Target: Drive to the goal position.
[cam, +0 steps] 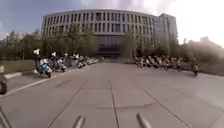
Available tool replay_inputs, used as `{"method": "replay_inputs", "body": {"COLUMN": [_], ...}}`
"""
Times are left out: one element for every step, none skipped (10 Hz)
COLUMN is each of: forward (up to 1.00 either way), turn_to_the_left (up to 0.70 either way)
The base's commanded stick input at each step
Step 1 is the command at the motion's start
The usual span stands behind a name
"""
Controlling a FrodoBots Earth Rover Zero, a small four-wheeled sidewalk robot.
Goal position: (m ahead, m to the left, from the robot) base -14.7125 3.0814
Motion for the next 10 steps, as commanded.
{"method": "replay_inputs", "body": {"forward": [1.0, 1.0, 1.0, 1.0, 1.0, 1.0, 1.0, 1.0, 1.0, 1.0], "turn_to_the_left": [0.0, 0.0, 0.0, 0.0, 0.0, 0.0, 0.0, 0.0, 0.0, 0.0]}}
